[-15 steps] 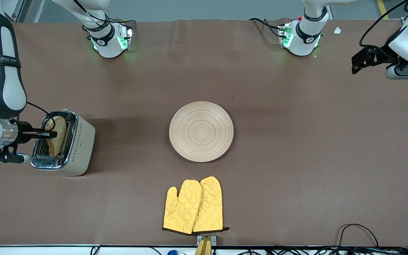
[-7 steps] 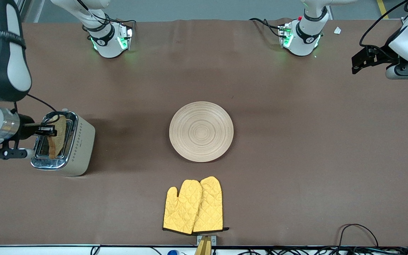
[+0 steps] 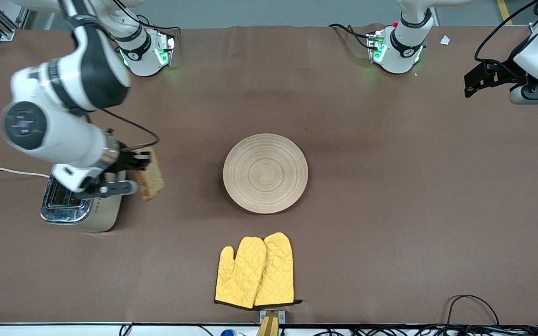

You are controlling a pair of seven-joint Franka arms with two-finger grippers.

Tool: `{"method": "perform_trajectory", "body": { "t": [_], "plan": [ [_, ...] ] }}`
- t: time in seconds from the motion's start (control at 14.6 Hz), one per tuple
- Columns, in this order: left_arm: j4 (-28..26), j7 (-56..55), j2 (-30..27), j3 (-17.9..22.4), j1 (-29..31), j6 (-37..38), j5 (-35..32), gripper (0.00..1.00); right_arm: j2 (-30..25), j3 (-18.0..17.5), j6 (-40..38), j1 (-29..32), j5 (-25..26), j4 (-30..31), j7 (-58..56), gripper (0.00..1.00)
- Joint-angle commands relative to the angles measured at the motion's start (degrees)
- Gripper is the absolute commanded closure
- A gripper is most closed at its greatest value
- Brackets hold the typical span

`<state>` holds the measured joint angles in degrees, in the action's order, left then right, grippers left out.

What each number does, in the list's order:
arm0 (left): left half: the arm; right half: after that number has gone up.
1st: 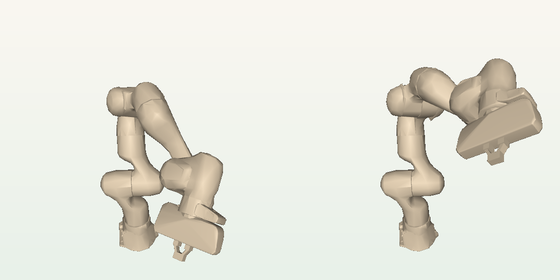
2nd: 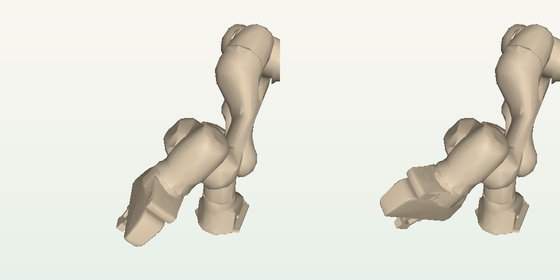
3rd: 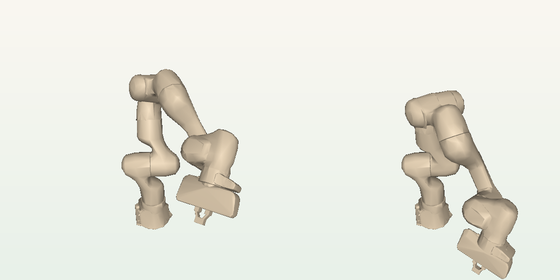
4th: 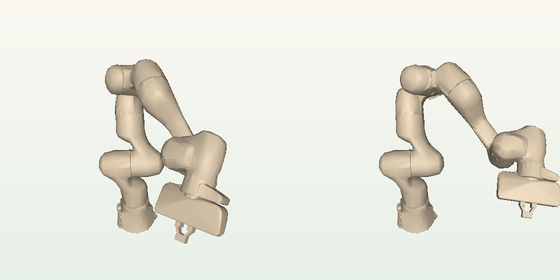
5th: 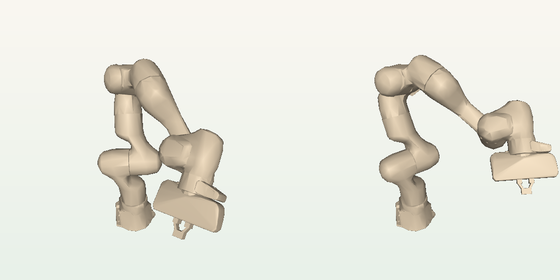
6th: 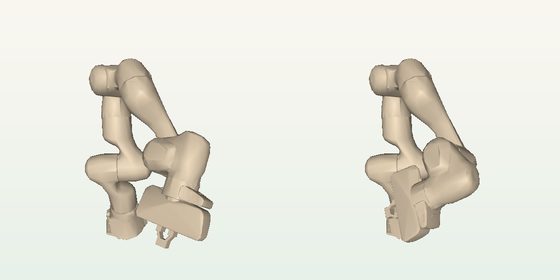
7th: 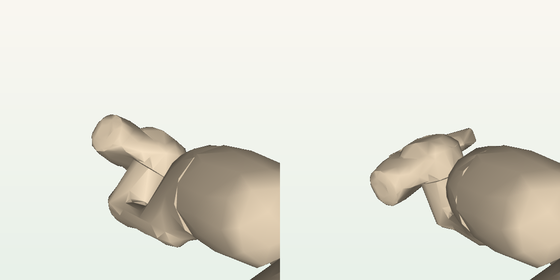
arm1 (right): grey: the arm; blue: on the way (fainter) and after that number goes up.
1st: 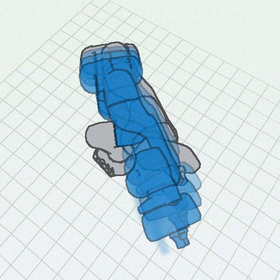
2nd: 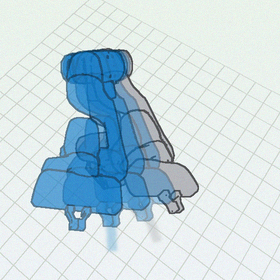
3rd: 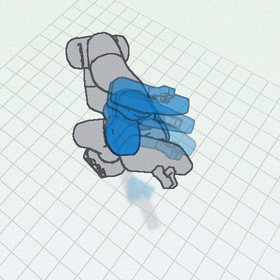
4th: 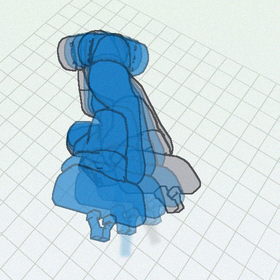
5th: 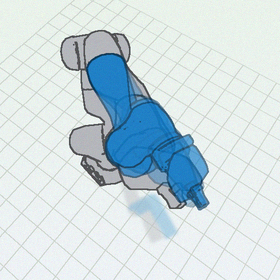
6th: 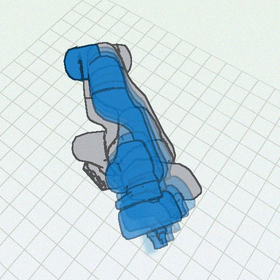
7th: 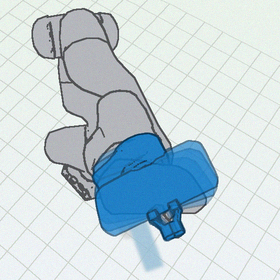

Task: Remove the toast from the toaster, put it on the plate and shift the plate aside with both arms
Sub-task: 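Lift the toast out and carry it over the wooden plate, then lower the toast onto the plate and open the right gripper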

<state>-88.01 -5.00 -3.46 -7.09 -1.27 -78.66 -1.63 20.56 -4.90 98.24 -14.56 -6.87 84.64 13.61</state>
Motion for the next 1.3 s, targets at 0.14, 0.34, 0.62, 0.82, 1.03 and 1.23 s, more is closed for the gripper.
{"method": "perform_trajectory", "body": {
  "t": [0.14, 0.34, 0.62, 0.82, 1.03, 1.23],
  "plan": [
    [1.4, 0.3, 0.6, 0.0, 0.3, 0.5, 0.0, 0.0, 6.8, 0.5, 11.1, -6.4, -15.8, 0.2, 7.6, 0.96],
    [1.4, 0.2, 0.6, 0.0, 0.2, 0.5, -0.1, 0.0, 12.0, 0.5, 17.3, -9.4, -31.1, 0.3, 7.6, 0.96],
    [1.4, -0.2, 0.9, 0.0, 0.2, 0.5, 0.0, 0.0, 17.0, 0.5, 22.2, -11.6, -46.3, 1.4, 6.7, 0.91],
    [1.3, 0.0, 1.0, 0.0, 0.3, 0.7, 0.0, 0.0, 17.7, 0.6, 22.5, -11.5, -48.1, 1.5, 6.6, 0.42],
    [0.8, -0.4, 1.0, 0.0, 0.2, 0.9, 0.0, 0.0, 17.1, 1.0, 21.7, -10.4, -43.0, 1.3, 6.1, 0.0],
    [0.8, -0.4, 1.0, 0.0, 0.3, 1.0, 0.0, 0.0, 16.8, 1.0, 16.9, -7.3, -39.4, 0.8, 6.1, 0.0]
  ]
}}
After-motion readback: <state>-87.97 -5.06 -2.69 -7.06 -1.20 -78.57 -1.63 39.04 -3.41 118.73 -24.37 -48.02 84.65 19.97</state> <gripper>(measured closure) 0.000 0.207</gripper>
